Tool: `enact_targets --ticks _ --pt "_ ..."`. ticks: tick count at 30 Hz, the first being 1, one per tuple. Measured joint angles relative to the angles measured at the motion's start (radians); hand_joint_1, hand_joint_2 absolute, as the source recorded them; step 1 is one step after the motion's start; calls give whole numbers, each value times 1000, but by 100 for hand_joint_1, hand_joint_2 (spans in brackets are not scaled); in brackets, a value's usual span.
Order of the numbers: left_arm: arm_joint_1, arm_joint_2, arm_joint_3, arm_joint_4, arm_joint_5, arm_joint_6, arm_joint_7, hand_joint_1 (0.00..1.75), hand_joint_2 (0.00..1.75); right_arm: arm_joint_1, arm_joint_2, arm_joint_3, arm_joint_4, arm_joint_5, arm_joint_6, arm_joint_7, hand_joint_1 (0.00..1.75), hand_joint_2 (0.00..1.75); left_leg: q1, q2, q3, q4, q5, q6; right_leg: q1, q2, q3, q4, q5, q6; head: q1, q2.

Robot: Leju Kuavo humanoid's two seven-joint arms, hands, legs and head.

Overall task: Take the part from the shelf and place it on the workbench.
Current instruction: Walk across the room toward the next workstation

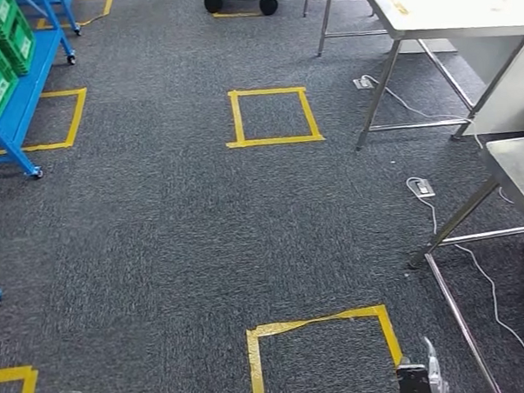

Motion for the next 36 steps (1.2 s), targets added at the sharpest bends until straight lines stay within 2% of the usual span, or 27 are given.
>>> enact_targets --ticks 2,3,4,6,8,9,10,11,13,15,17,18,20,21,23,24,25,26,27,28,29,30,31,32,33,34,36 --pt "-2 -16 30 -6 -29 14 4 0 0 -24 39 -90 127 65 46 -15 0 0 4 -15 -5 -4 6 -11 3 -21 7 -8 8 -6 1 0" --pt "-3 -23 44 -6 -40 21 4 0 0 -37 59 -135 185 99 61 -24 0 0 4 -4 -10 0 2 -15 2 -31 11 -15 13 -12 0 0" --pt "-5 -28 57 -6 -49 28 3 0 0 -50 80 -176 233 139 74 -24 0 0 2 21 -21 20 -14 -20 0 -43 14 -24 19 -18 -2 0" --pt "-17 -37 79 -6 -68 39 1 0 0 -70 120 -250 320 232 103 -4 0 0 0 82 -70 123 -77 -27 -1 -71 17 -36 26 -24 -6 0" --pt "-32 -43 94 -6 -81 45 0 0 0 -82 153 -310 386 302 125 18 0 0 3 106 -129 247 -129 -38 -4 -103 17 -38 26 -24 -7 0" --pt "-35 -46 99 -6 -84 46 0 0 0 -89 165 -334 413 320 138 24 0 0 7 110 -139 272 -129 -44 -7 -117 17 -38 24 -21 -7 0" --pt "-37 -48 104 -6 -85 47 0 0 0 -97 176 -355 438 331 152 31 0 0 12 116 -130 260 -111 -50 -11 -129 19 -37 22 -17 -7 0" --pt "-39 -50 108 -6 -86 48 0 0 0 -105 184 -372 460 340 167 37 0 0 19 126 -102 211 -79 -59 -16 -140 21 -35 18 -11 -7 0" --pt "-46 -59 114 -6 -87 49 1 0 0 -115 194 -399 493 351 187 46 0 0 28 171 -32 81 -26 -75 -20 -160 21 -20 4 10 -10 0" --pt "-57 -69 118 -5 -88 50 1 0 0 -120 201 -419 512 357 192 48 0 0 29 194 0 20 -18 -64 -18 -179 20 -6 -12 26 -9 0" --pt "-61 -72 122 -4 -89 51 1 0 0 -130 207 -434 528 372 193 46 0 0 24 172 -2 23 -26 -36 -21 -194 31 -8 -18 31 -3 0" --pt "-61 -71 124 -4 -90 52 1 0 0 -136 209 -439 535 385 196 43 0 0 22 163 -1 24 -26 -27 -24 -187 36 -5 -24 34 -2 0" --pt "-63 -71 126 -4 -96 55 2 0 0 -146 212 -449 548 411 207 36 0 0 20 142 -1 24 -24 -13 -29 -142 17 48 -63 36 0 0" --pt "-67 -72 126 -3 -99 58 2 0 0 -148 213 -455 556 419 214 34 0 0 19 131 -2 23 -23 -7 -27 -111 -10 106 -95 35 2 0" --pt "-77 -77 126 0 -100 68 3 0 0 -149 213 -467 572 425 228 26 0 0 14 103 -5 23 -21 1 -21 -83 -83 246 -147 26 5 0" --pt "-80 -81 126 2 -99 74 4 0 0 -150 214 -474 579 424 233 20 0 0 10 88 -6 23 -20 4 -17 -78 -110 287 -151 20 6 0" --pt "-82 -85 126 4 -97 81 4 0 0 -151 215 -481 584 422 237 13 0 0 7 73 -6 23 -20 5 -14 -73 -121 291 -137 13 6 0" --pt "-82 -89 126 5 -96 87 4 0 0 -153 215 -487 587 421 240 6 0 0 4 57 -5 23 -19 6 -10 -66 -112 255 -104 4 6 0" --pt "-83 -94 126 6 -96 92 4 0 0 -156 216 -492 589 421 242 -2 0 0 3 43 -5 23 -19 7 -6 -50 -88 191 -63 -5 6 0" --pt "-84 -98 126 7 -97 96 4 0 0 -158 216 -498 589 421 244 -8 0 0 1 29 -6 24 -18 6 -3 -20 -61 122 -31 -14 6 0" --pt "-86 -103 125 9 -100 101 4 0 0 -159 217 -505 589 421 246 -13 0 0 0 15 -7 25 -17 5 -2 3 -38 66 -9 -18 6 0" --pt "-89 -107 123 11 -105 105 3 0 0 -159 218 -513 588 422 250 -16 0 0 1 3 -10 25 -15 2 -1 20 -24 32 0 -17 6 0" --pt "-91 -111 120 15 -111 112 2 0 0 -159 221 -522 585 425 257 -18 0 0 3 -9 -14 25 -12 -3 0 24 -17 20 -1 -15 6 0" --pt "-93 -114 116 20 -117 119 1 0 0 -157 226 -531 579 428 265 -18 0 0 6 -21 -18 23 -9 -10 1 11 -14 15 2 -11 6 0" --pt "-95 -116 111 28 -122 128 -2 0 0 -155 231 -539 571 432 273 -15 0 0 7 -18 -22 24 -9 -15 0 -1 -10 11 6 -11 6 0" --pt "-97 -117 104 36 -126 137 -4 0 0 -151 236 -545 561 432 280 -9 0 0 6 1 -29 34 -18 -20 -1 -14 -7 5 12 -13 4 0" --pt "-110 -120 88 54 -129 153 -11 0 0 -136 244 -550 539 417 285 13 0 0 3 65 -66 113 -75 -28 -4 -46 -5 -4 19 -17 -1 0"
